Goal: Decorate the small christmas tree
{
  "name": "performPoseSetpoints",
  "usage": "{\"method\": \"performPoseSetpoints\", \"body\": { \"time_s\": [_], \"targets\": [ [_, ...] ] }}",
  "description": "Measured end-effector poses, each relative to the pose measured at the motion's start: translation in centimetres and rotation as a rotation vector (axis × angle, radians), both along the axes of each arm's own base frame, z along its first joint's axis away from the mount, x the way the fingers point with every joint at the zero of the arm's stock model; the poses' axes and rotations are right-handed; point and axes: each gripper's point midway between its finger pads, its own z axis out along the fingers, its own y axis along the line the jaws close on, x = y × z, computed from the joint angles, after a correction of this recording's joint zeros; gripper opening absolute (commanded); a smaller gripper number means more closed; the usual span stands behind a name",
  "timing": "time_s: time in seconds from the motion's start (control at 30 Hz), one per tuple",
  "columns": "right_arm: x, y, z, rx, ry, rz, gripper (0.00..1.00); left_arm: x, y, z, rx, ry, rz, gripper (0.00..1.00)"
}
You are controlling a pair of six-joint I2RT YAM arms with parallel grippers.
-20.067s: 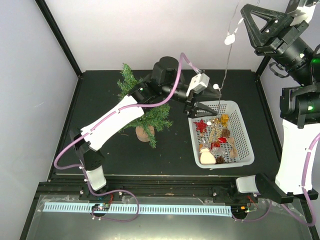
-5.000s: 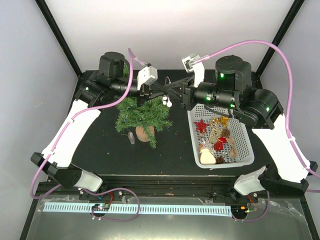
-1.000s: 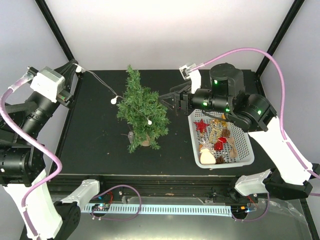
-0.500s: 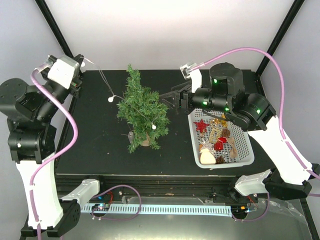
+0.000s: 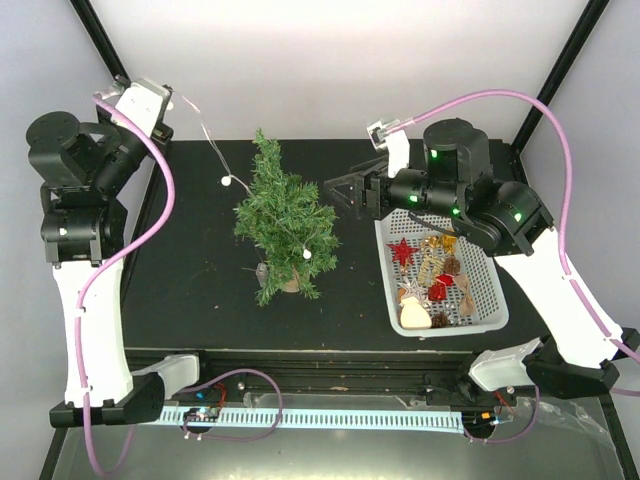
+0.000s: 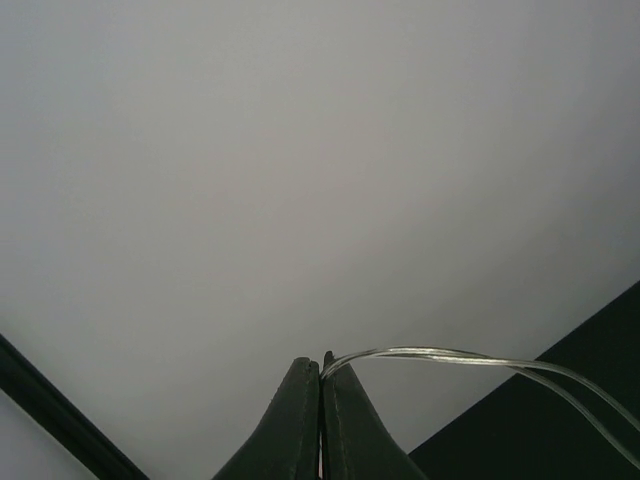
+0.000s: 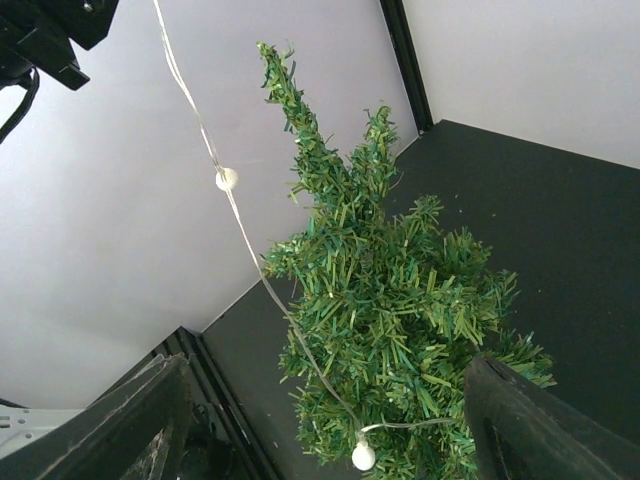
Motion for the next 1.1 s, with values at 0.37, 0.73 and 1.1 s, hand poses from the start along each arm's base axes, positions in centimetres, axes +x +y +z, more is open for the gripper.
{"method": "performPoseSetpoints", "body": {
  "time_s": [0.37,0.73,1.1],
  "targets": [
    [0.4,-0.2,-0.4,-0.006,0.006,-0.011,0.75,0.0,2.2,0.9,-0.020,-0.036,0.046,0.01],
    [0.8,-0.4,-0.5,-0.008,0.009,-0.022,0.75,0.8,2.8,0.2,-0.079,-0.011,0.037,0.02],
    [1.0,-0.2,-1.0,-0.013,0.020,-0.018,0.75,-2.6,3.0,4.7,-0.135,-0.117,0.041,0.02]
  ]
}}
